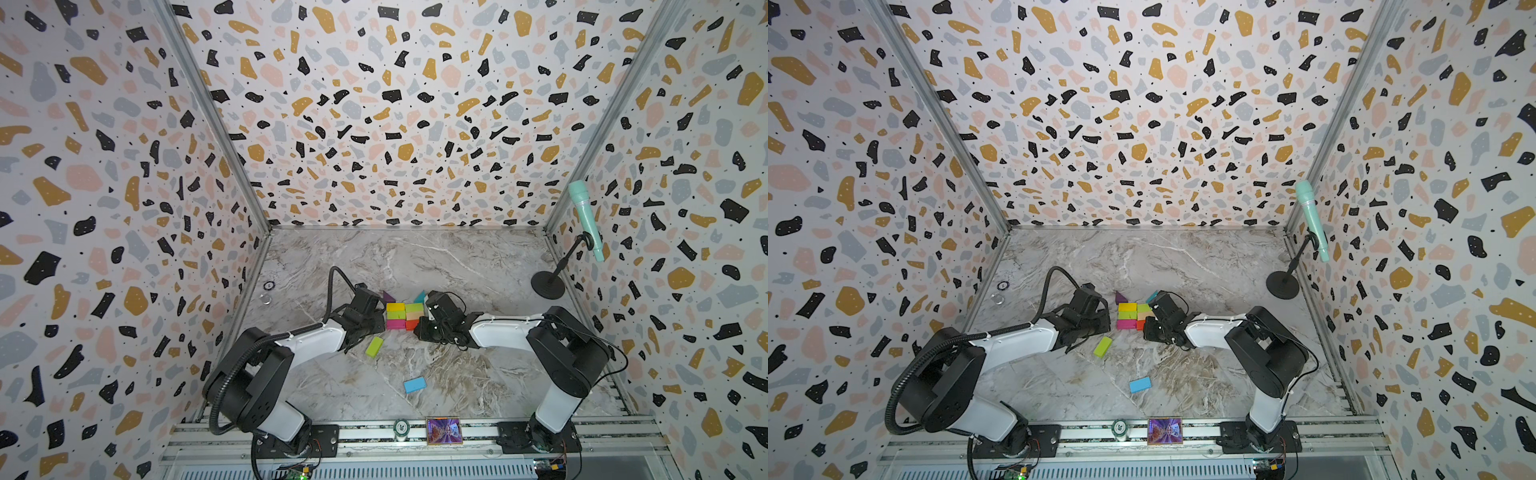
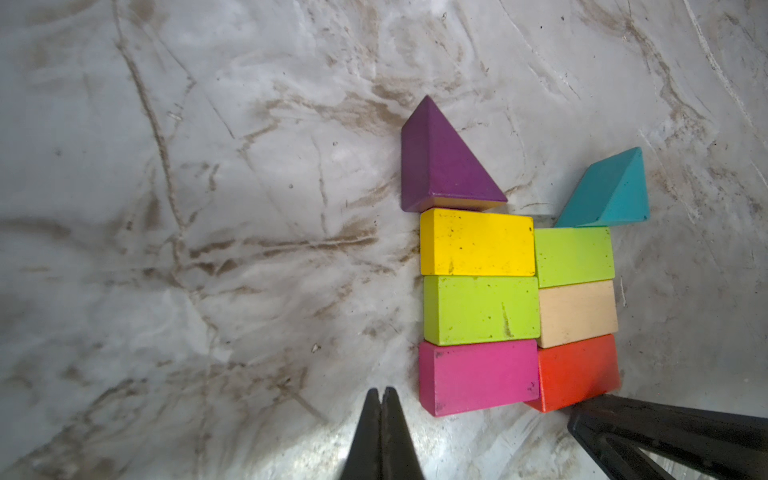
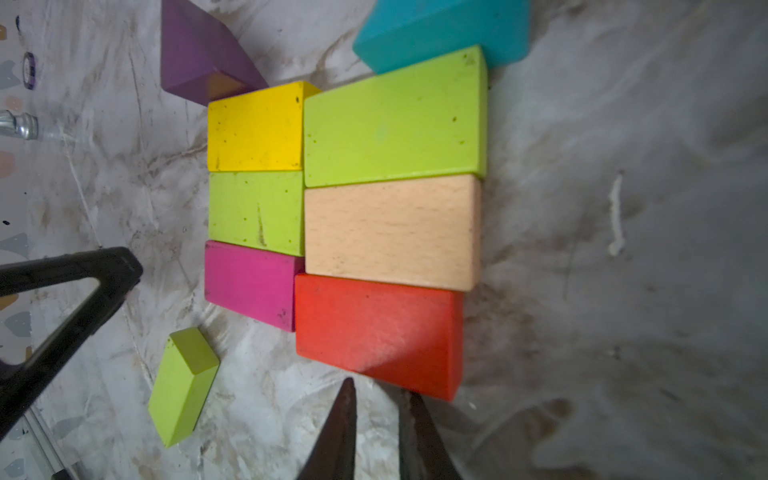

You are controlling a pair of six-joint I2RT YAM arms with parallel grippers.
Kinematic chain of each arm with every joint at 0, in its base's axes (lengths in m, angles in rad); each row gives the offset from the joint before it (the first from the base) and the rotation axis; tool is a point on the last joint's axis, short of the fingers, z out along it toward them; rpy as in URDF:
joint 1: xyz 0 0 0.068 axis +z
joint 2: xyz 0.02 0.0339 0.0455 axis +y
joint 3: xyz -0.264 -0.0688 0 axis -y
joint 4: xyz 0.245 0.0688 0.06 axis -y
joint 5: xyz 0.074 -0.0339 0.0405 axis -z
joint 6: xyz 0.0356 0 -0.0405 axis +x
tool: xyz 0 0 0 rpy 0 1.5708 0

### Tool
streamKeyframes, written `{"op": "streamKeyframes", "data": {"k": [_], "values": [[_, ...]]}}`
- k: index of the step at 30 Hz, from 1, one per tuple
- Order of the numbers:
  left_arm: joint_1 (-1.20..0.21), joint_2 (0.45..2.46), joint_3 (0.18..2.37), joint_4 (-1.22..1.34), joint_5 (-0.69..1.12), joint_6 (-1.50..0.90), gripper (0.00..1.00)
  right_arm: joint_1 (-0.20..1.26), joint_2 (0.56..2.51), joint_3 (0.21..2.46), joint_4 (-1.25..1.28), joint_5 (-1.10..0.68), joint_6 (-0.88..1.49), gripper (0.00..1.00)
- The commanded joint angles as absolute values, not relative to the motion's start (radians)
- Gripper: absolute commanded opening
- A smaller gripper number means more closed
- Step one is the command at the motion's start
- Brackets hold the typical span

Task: Assemble a carrot with building blocks
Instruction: Adjust the building block at the center of the board.

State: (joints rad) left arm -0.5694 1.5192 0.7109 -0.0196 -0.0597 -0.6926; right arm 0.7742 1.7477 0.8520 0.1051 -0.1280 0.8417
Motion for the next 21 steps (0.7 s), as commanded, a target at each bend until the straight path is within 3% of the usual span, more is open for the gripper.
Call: {"op": "streamKeyframes", "data": {"k": [1, 8, 12, 14, 17, 21], "values": [[-0.565, 1.529, 0.706, 0.002, -0.043, -0.692, 0.04, 0.77, 1.76, 0.861, 0.055, -0.122, 0.847, 0.21], [-0.565, 1.456, 0.691, -0.068, -0.06, -0.683, 0.1, 0.782, 1.663, 0.839, 0.014, -0.106, 0.834, 0.22], [-0.565, 1.393, 0.673, -0.165, -0.074, -0.678, 0.4, 0.784, 1.537, 0.797, -0.006, -0.107, 0.817, 0.32], [-0.565, 1.376, 0.654, -0.208, -0.084, -0.681, 0.46, 0.782, 1.477, 0.776, -0.02, -0.106, 0.805, 0.42], [-0.565, 1.362, 0.608, -0.224, -0.101, -0.706, 0.41, 0.775, 1.401, 0.741, -0.029, -0.103, 0.798, 0.47], [-0.565, 1.364, 0.574, -0.239, -0.165, -0.736, 0.35, 0.761, 1.354, 0.697, 0.0, -0.129, 0.798, 0.45]]}}
